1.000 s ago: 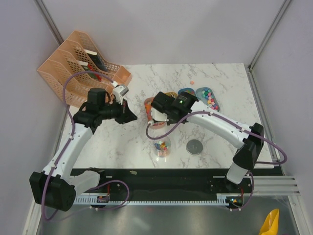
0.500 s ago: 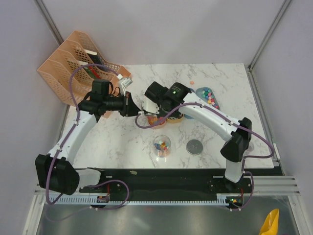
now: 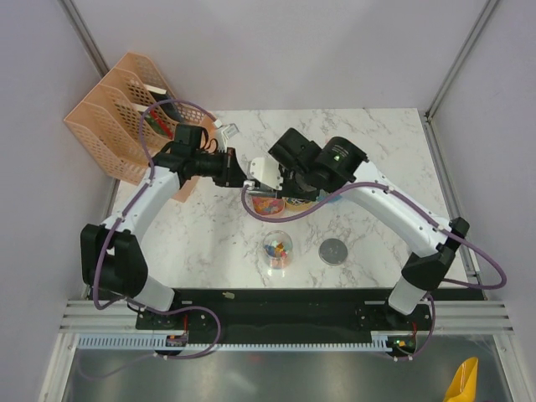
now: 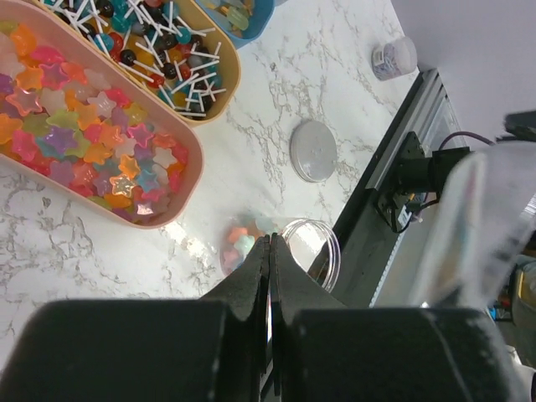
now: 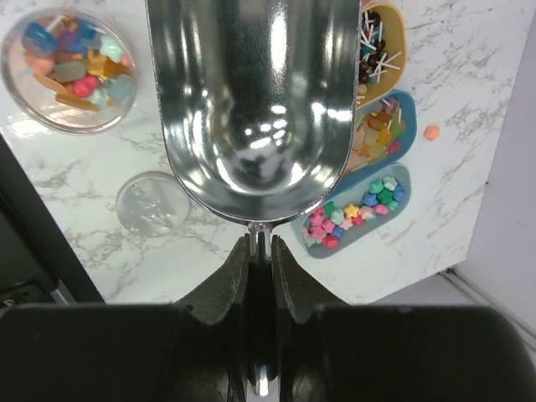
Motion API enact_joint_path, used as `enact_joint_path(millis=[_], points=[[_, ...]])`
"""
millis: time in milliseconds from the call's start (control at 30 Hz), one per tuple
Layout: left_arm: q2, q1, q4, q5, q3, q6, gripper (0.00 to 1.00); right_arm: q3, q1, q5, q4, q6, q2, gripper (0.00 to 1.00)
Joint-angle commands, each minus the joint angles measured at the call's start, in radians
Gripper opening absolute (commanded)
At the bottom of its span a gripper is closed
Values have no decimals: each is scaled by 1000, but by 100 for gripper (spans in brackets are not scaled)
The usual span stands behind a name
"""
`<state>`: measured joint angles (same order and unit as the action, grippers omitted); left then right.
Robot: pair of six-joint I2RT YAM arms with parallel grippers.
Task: Pack the candies
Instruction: Adjust the spatula.
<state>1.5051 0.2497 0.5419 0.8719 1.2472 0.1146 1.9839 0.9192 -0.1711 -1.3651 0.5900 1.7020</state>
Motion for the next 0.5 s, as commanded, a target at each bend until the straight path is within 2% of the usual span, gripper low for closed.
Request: enact_joint_path(millis=[0, 133, 233, 467], points=[[26, 11, -28, -11, 64, 36, 2, 9, -5, 70, 32, -73, -53, 0], [38, 11, -13, -91, 115, 20, 2, 7, -97, 84, 29, -139, -64, 0], [35, 8, 7, -200, 155, -7, 2, -72, -149, 39, 29, -151, -93, 0], [9, 3, 10, -177, 146, -13, 2, -215, -230, 2, 41, -173, -88, 0]])
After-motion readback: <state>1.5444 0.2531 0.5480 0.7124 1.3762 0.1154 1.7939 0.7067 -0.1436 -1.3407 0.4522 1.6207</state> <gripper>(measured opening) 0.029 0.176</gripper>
